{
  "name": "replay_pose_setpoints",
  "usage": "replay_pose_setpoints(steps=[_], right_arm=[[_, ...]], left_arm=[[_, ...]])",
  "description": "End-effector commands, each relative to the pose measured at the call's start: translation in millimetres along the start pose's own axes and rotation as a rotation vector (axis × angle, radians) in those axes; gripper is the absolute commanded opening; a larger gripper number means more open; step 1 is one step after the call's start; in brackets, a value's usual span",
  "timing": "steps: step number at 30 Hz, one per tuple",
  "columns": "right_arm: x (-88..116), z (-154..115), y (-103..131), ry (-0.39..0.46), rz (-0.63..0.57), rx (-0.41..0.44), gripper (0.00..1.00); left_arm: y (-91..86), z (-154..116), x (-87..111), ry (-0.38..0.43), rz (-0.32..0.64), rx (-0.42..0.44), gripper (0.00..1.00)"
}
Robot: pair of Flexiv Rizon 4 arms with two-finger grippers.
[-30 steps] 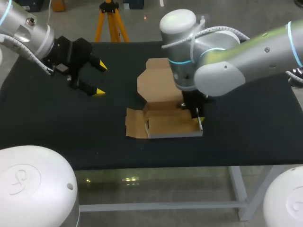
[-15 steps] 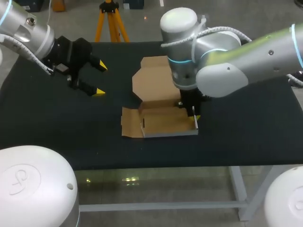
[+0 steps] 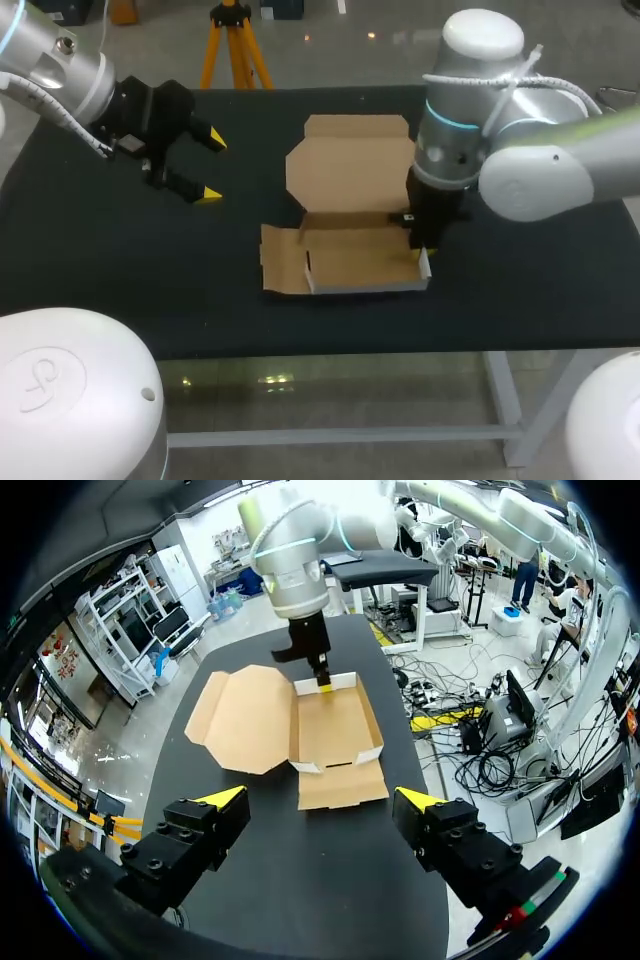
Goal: Assemble the packaging by folding the flat box into shape, placing the metal phone stand inside, and closing the box properly
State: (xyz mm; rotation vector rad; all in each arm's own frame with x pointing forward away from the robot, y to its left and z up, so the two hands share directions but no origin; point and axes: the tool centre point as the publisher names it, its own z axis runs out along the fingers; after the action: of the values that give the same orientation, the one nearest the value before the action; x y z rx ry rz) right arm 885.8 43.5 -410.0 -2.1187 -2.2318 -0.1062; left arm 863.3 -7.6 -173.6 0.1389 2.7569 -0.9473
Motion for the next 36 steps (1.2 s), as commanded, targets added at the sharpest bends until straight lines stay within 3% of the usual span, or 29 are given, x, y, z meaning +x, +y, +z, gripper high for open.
replay_pose_setpoints(steps=[1,15,36], right_arm=[[0.9,3.3,2.8,0.002,0.004,0.025,0.0],[4.0,6.5,2.2,-0.088,0.021,0.08,0.0],[2.2,6.3,0.2,-0.094,0.038,0.079,0.0]], left_arm=[[-0.6,-1.1,0.4,0.002,-0.001,-0.004,1.0],[-0.6,-1.1,0.4,0.002,-0.001,-0.004,1.0],[-0.6,-1.1,0.4,0.002,-0.001,-0.004,1.0]])
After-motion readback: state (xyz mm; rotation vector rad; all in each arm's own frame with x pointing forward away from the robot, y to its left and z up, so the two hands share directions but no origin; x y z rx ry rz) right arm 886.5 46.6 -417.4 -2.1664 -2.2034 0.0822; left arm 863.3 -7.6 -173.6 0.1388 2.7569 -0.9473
